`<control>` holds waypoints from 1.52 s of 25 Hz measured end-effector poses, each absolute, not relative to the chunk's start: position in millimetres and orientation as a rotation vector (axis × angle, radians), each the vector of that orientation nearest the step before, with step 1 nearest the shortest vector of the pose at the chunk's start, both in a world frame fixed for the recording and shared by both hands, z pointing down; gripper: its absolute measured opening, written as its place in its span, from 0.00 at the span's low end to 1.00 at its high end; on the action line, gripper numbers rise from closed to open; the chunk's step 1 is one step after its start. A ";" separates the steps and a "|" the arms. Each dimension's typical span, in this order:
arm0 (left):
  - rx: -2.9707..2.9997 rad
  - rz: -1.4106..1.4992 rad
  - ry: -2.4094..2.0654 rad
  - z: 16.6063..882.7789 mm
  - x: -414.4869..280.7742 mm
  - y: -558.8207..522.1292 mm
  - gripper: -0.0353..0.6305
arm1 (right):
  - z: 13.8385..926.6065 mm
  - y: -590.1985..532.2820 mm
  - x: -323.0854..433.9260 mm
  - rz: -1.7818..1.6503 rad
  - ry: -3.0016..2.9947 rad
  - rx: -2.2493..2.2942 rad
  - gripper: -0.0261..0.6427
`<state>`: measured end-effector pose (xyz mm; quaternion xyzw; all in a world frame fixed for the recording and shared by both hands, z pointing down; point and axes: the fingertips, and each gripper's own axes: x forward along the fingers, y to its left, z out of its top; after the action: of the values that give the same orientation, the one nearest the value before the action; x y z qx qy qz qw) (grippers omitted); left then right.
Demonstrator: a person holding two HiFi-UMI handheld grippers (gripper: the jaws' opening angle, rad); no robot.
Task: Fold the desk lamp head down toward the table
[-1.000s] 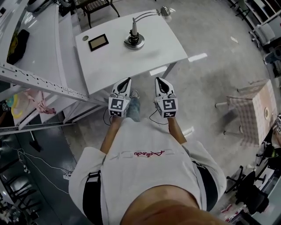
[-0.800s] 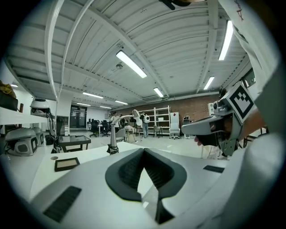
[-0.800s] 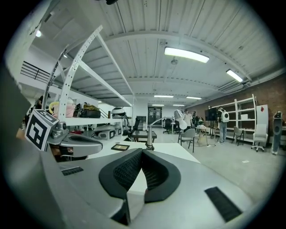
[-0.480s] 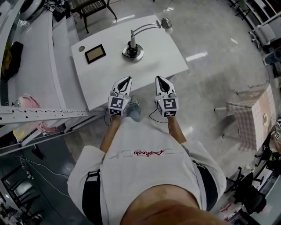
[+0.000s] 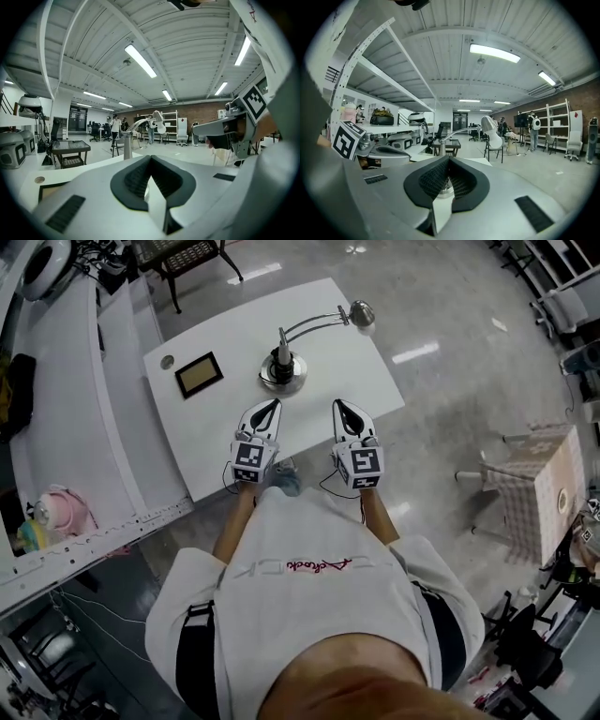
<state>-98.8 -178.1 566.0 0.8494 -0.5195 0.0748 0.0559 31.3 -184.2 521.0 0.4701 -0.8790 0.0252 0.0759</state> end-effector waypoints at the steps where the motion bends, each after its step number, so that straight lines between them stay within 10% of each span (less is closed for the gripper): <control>1: 2.575 0.224 -1.572 567.0 -101.4 -184.4 0.09 | 519.6 -189.7 27.8 0.079 -2.640 1.409 0.08; 36: 2.523 0.209 -1.603 578.5 -113.3 -261.9 0.09 | 529.5 -290.9 53.6 0.158 -2.585 1.446 0.08; 38: 2.522 0.180 -1.598 579.0 -114.3 -263.5 0.22 | 534.4 -289.0 55.7 0.170 -2.577 1.441 0.08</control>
<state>-114.3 -263.5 579.0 0.8408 -0.5327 0.0600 0.0754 55.7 -289.0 534.4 0.4851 -0.8678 0.0571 0.0919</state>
